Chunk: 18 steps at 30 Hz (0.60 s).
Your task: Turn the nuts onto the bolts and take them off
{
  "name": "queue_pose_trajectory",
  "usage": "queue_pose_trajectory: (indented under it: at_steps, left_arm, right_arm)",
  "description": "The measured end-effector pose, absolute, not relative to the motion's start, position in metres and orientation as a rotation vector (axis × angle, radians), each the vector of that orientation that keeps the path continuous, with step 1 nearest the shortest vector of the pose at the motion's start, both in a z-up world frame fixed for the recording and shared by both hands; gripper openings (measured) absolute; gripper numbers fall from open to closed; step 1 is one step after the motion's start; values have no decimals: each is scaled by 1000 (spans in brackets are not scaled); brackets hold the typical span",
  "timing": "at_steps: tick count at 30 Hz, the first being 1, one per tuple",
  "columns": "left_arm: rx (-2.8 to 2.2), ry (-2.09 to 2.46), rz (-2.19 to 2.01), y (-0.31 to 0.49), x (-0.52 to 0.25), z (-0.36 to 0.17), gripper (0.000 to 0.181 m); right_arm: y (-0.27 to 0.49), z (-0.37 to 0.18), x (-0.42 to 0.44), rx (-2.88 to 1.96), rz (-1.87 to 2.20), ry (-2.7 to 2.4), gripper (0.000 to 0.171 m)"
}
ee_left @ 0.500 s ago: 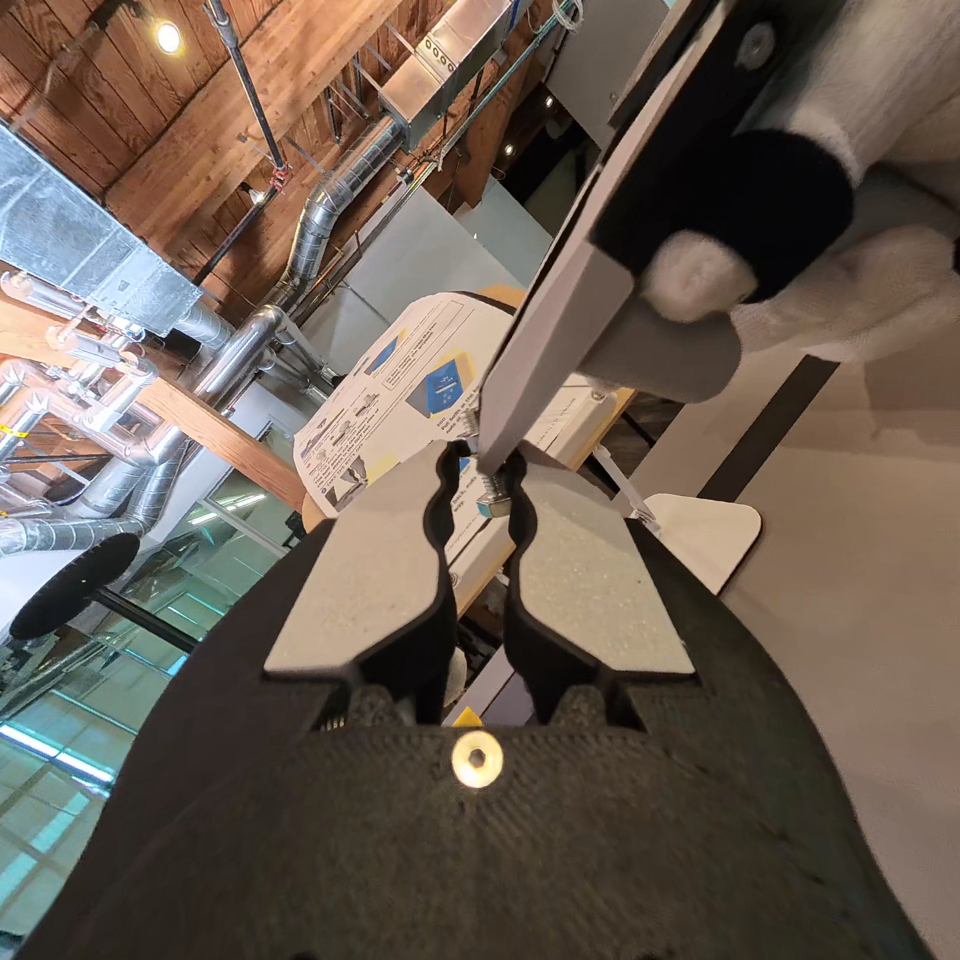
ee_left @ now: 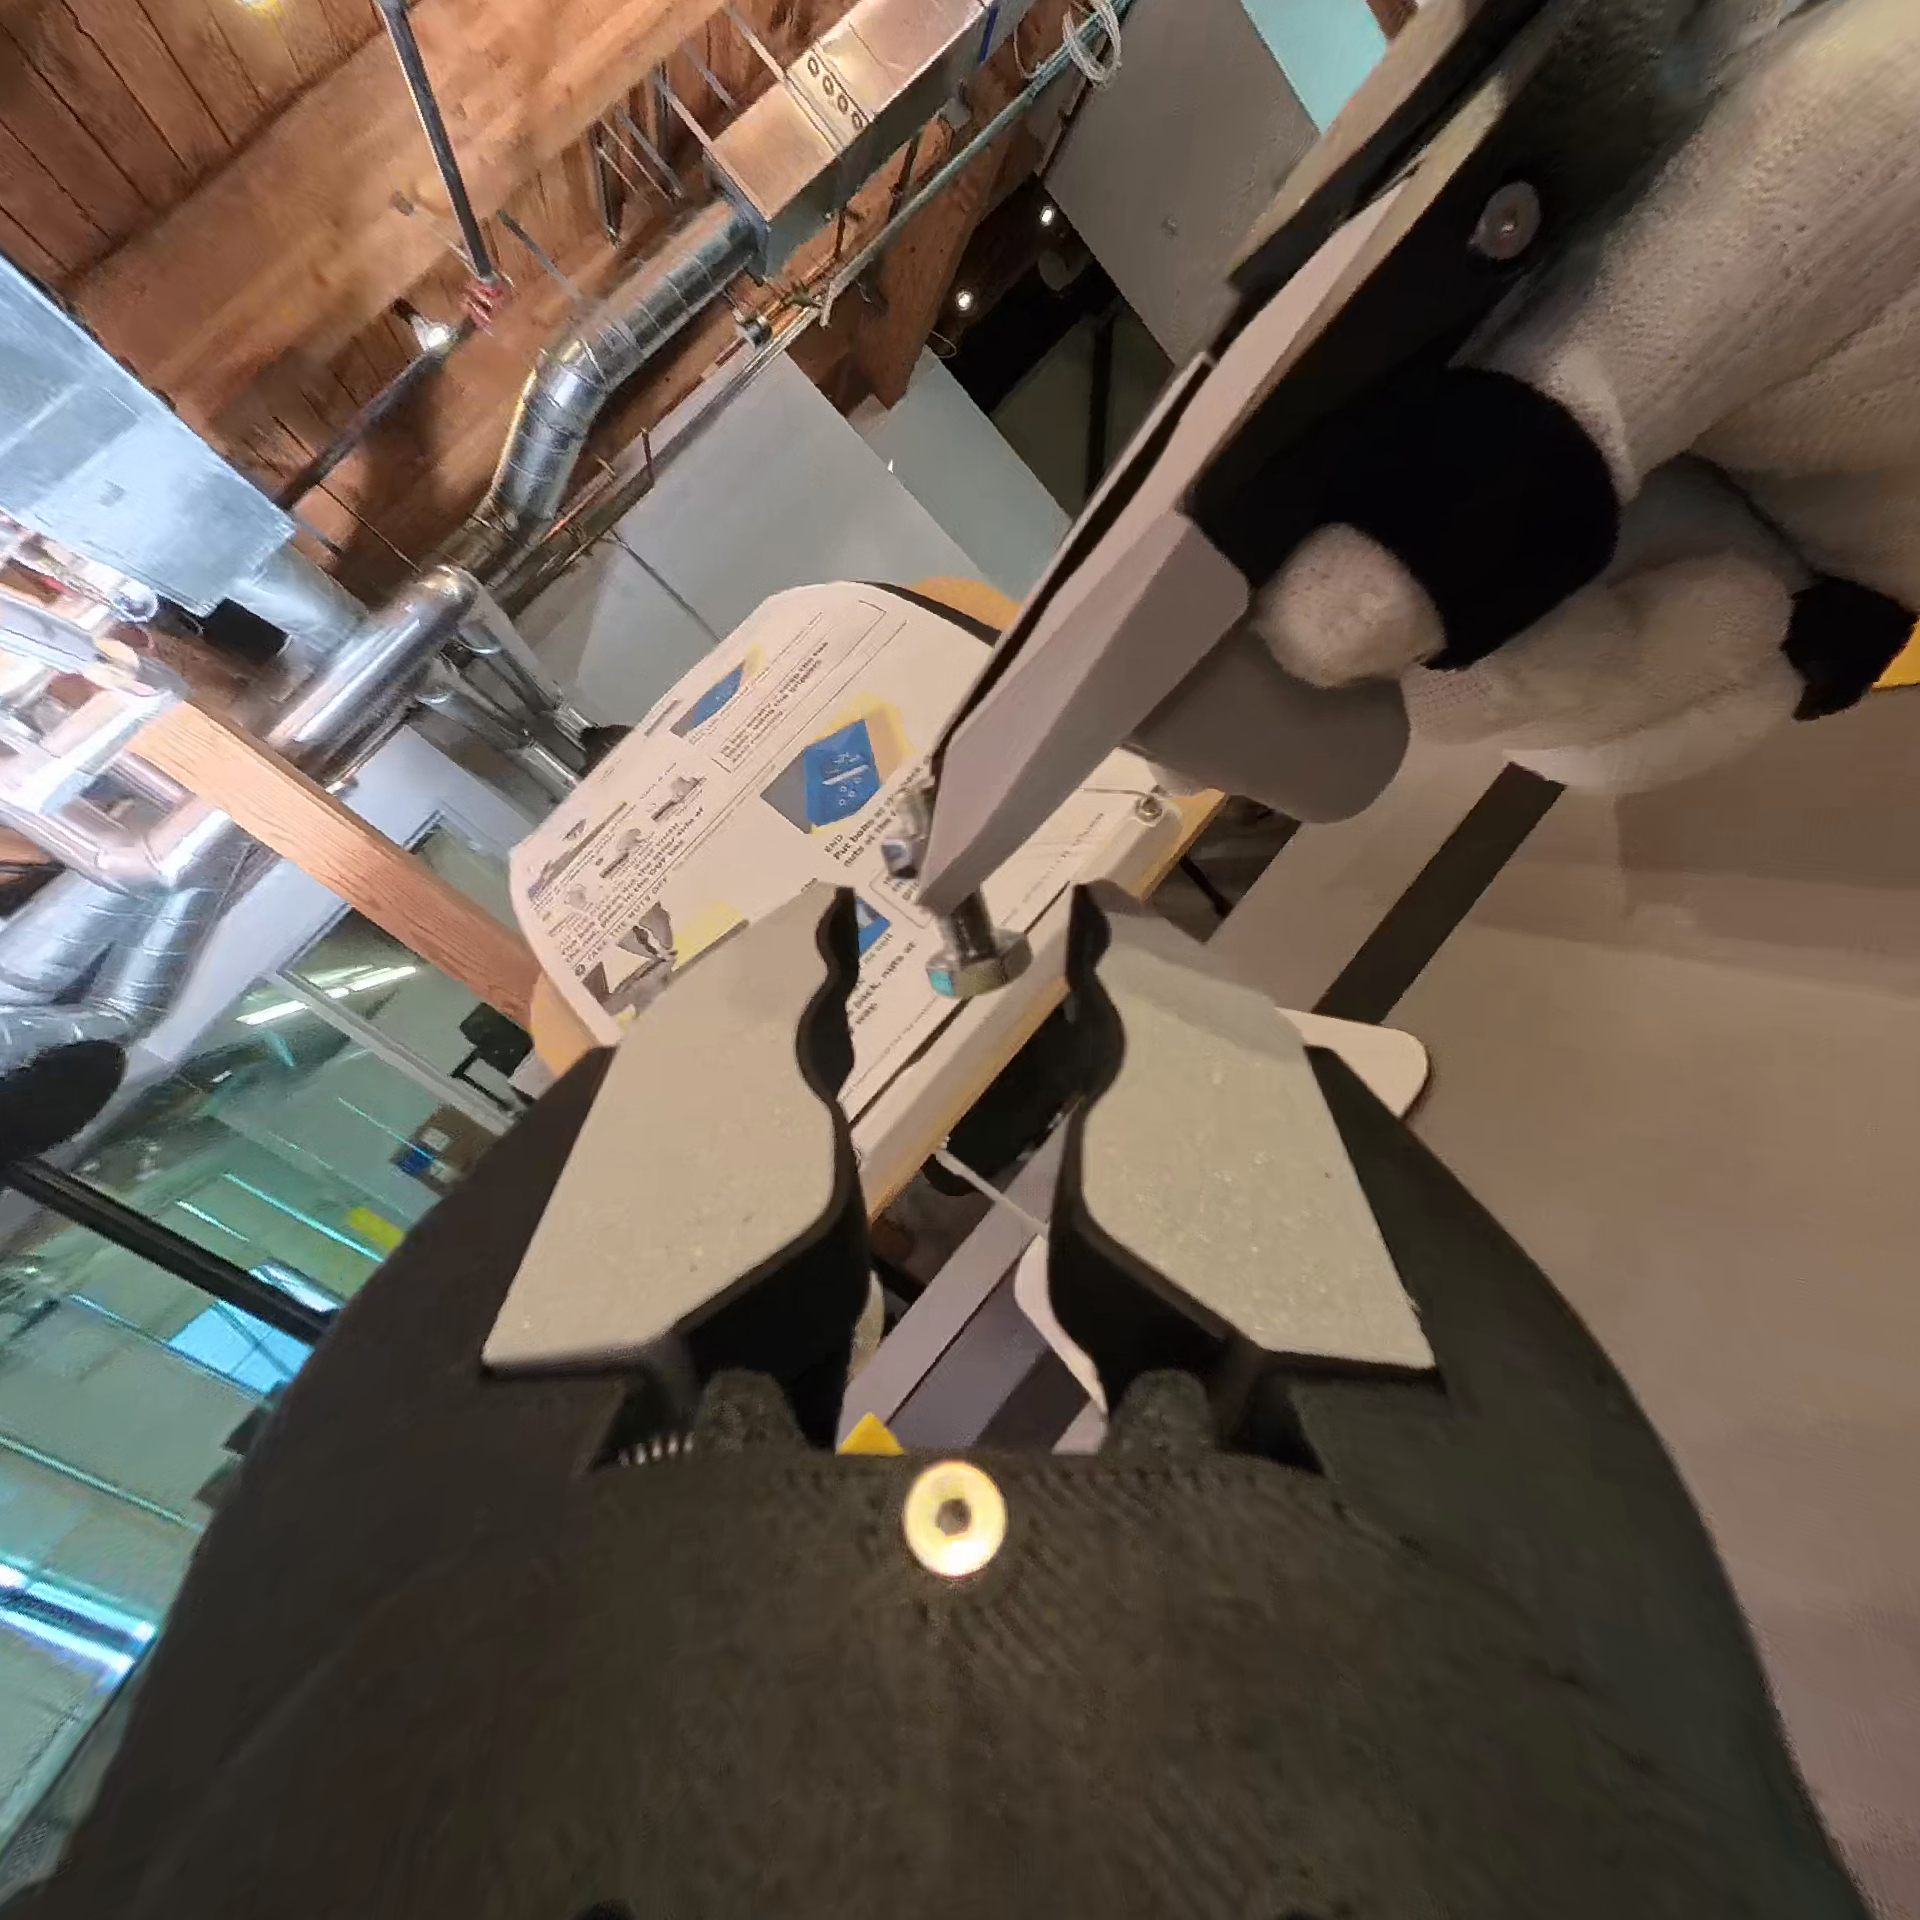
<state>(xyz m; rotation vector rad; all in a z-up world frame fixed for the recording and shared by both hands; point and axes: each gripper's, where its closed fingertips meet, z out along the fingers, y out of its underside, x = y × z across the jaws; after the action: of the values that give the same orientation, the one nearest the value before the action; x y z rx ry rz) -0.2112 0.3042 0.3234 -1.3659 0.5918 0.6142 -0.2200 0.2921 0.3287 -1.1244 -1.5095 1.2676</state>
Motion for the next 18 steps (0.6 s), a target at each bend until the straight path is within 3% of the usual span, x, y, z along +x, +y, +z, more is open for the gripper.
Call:
queue_pose_trajectory:
  at_steps: [1,10,18]
  left_arm:
    - [-1367,587,606,303,-211,325,40]
    - [-1543,533,55,303,-189,310,47]
    - [-1593,642,-366,285,-161,295,37]
  right_arm:
    - [293,330,-218,-1123,1269,-1508,15]
    - [285,331,-197,-1079,1225,-1628,16]
    - [265,317,-180,-1034,1217,-1822,15]
